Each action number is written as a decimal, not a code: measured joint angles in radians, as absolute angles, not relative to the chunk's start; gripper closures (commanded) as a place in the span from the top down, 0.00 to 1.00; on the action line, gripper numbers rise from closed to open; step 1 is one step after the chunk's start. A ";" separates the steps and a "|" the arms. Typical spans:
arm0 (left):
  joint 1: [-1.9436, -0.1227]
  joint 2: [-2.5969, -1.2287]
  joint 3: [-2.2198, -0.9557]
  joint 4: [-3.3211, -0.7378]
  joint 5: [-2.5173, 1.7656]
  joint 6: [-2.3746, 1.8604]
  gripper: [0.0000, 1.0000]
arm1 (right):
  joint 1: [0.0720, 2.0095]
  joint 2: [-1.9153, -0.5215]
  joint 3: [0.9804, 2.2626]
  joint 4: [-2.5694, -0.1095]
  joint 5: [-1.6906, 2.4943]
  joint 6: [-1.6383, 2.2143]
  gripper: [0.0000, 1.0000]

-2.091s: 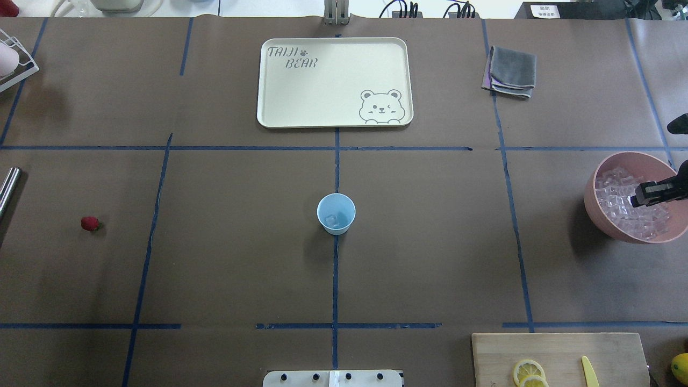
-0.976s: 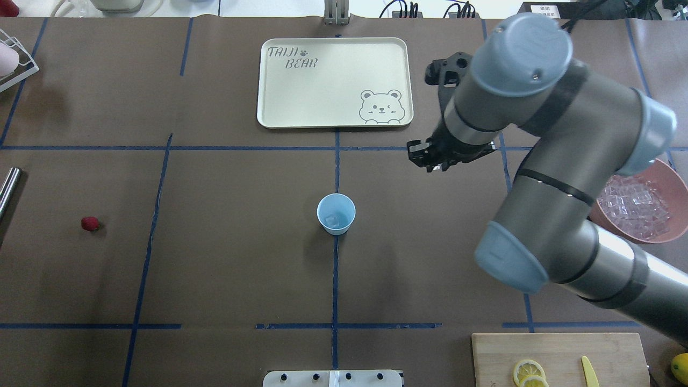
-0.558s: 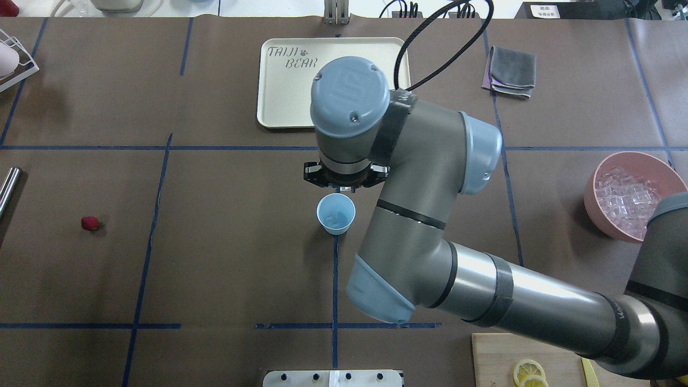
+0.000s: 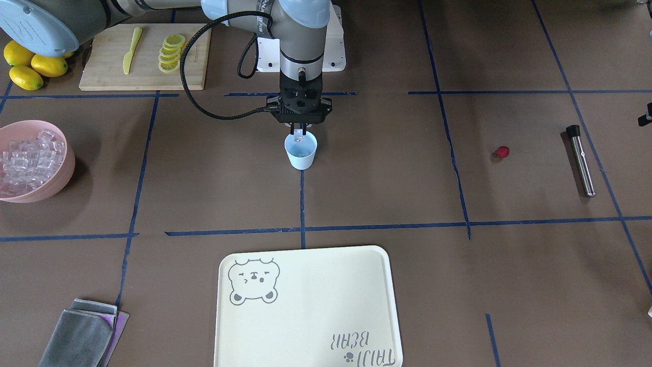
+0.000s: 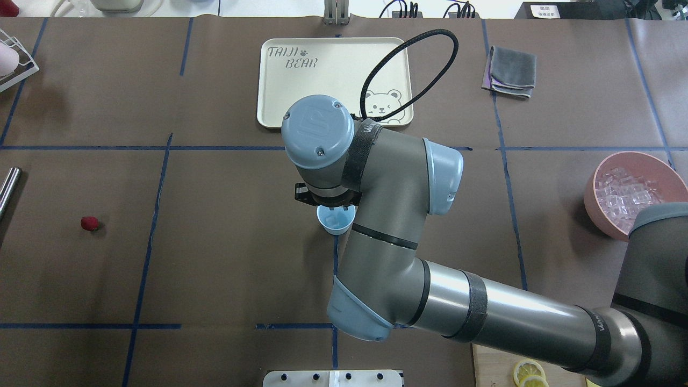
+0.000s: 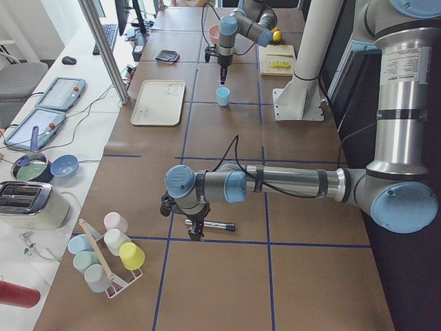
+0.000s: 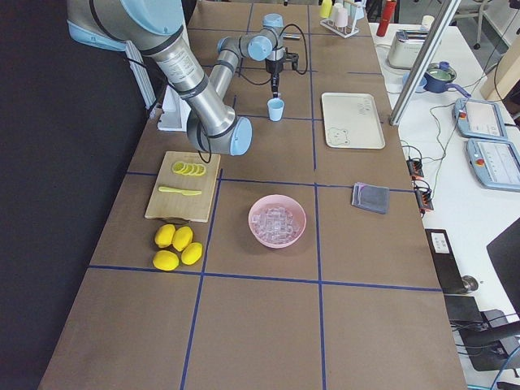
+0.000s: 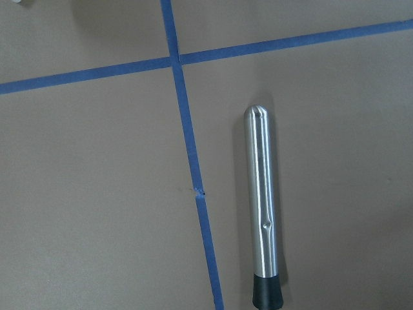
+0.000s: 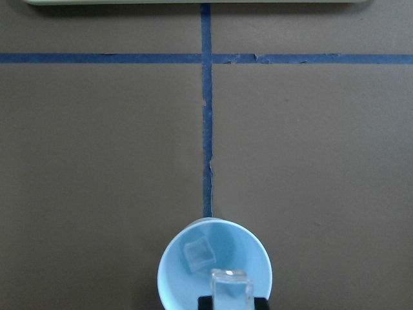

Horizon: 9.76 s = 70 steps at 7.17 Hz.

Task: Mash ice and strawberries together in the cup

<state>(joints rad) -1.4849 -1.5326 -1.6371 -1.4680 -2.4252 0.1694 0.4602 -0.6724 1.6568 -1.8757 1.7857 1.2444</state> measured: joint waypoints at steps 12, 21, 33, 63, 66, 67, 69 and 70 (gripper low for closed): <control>-1.485 -1.534 -1.631 -1.468 -2.426 0.173 1.00 | 0.946 -1.352 2.056 -1.730 2.046 0.614 0.99; -1.485 -1.526 -1.639 -1.468 -2.427 0.174 1.00 | 1.075 -1.676 1.789 -1.262 2.124 0.420 0.93; -1.485 -1.528 -1.635 -1.468 -2.427 0.175 1.00 | 1.052 -1.698 1.795 -1.266 2.132 0.420 0.05; -1.485 -1.536 -1.670 -1.465 -2.413 0.171 1.00 | 0.732 -0.896 1.771 -1.712 1.946 1.097 0.99; -1.486 -1.555 -1.666 -1.480 -2.396 0.169 1.00 | 1.072 -1.158 1.825 -1.711 2.176 0.558 0.99; -1.486 -1.565 -1.666 -1.512 -2.395 0.169 1.00 | 1.178 -1.254 1.826 -1.710 2.224 0.359 0.99; -1.486 -1.572 -1.661 -1.621 -2.395 0.169 1.00 | 1.364 -1.438 1.822 -1.710 2.267 0.000 0.99; -1.485 -1.579 -1.655 -1.656 -2.395 0.165 1.00 | 1.443 -1.521 1.815 -1.710 2.296 -0.139 0.99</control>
